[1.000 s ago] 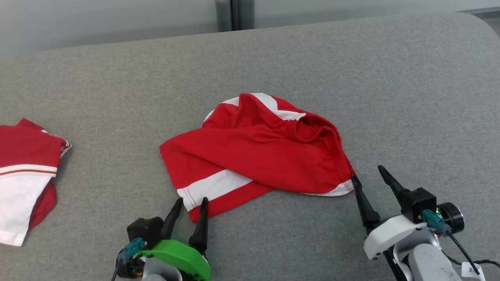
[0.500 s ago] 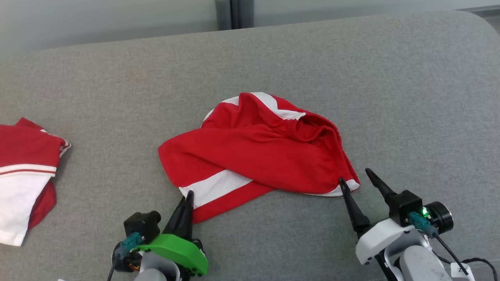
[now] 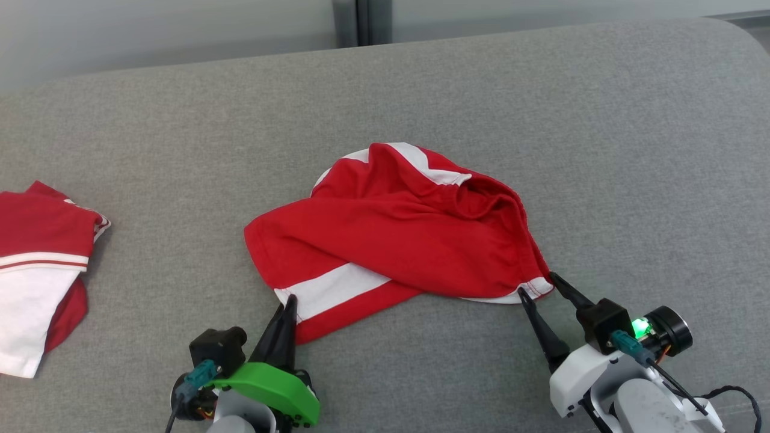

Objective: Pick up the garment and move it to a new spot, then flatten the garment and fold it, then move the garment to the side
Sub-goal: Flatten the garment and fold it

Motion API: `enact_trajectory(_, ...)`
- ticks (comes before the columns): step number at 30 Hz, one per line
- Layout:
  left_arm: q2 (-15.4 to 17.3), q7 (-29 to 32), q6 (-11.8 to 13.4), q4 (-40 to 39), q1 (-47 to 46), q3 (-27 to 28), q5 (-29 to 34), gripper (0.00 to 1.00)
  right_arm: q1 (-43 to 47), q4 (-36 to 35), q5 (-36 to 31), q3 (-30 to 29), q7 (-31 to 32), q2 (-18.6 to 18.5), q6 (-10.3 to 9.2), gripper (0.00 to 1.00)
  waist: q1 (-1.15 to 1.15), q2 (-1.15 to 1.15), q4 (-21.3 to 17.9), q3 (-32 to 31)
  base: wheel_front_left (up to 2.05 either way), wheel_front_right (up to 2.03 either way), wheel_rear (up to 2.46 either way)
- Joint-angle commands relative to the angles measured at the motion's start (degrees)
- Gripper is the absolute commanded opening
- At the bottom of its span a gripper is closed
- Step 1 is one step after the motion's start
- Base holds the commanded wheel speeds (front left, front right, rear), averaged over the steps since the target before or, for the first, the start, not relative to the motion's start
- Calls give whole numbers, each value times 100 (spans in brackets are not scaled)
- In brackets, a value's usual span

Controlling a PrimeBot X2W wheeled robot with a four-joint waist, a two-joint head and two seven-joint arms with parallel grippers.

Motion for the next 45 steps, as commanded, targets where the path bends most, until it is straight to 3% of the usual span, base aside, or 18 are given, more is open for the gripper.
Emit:
enact_trajectory(1,28,-3,-14,-21,63,0,73,0,-110,66,65,59,-13,-55,-10,36,0,0,5,3,0,0,0)
enact_trajectory(2,28,-3,-14,-25,67,-10,73,0,-142,97,76,88,-13,-77,-10,24,0,0,9,5,0,0,0)
enact_trajectory(3,28,-3,-15,-24,67,-20,70,0,-179,120,97,124,-13,-90,-10,0,0,0,16,7,0,0,0)
enact_trajectory(10,32,-3,-14,-146,115,108,271,0,-160,-158,316,150,-13,-110,-10,0,0,0,50,-117,0,0,0)
enact_trajectory(16,69,-3,-14,-985,-71,429,636,0,-229,-1006,868,182,-13,-145,-10,0,0,0,28,-362,0,0,0)
enact_trajectory(22,684,-3,-14,-2085,-722,657,925,0,-754,-1792,1922,145,-13,-432,-10,0,0,0,-18,-620,0,0,0)
enact_trajectory(28,1594,-2,-3,-2680,-1846,493,777,0,-1706,-2436,2683,25,108,-1196,-10,0,0,0,6,-657,0,0,0)
enact_trajectory(32,1988,319,-3,-2771,-2677,389,439,0,-2453,-2714,2892,-57,653,-1654,-11,0,0,0,10,-448,0,0,0)
enact_trajectory(38,2011,800,-2,-2286,-3544,233,40,0,-3463,-2276,2931,196,1314,-1888,-11,0,0,0,-10,180,0,0,0)
enact_trajectory(41,1884,859,1,-1783,-4024,209,-11,0,-4042,-1910,2707,603,1301,-1961,-11,0,0,0,-44,578,0,0,0)
enact_trajectory(45,1743,637,56,-1125,-4801,232,120,0,-4871,-1295,2476,835,1009,-1759,-11,0,0,0,-91,1027,0,0,0)
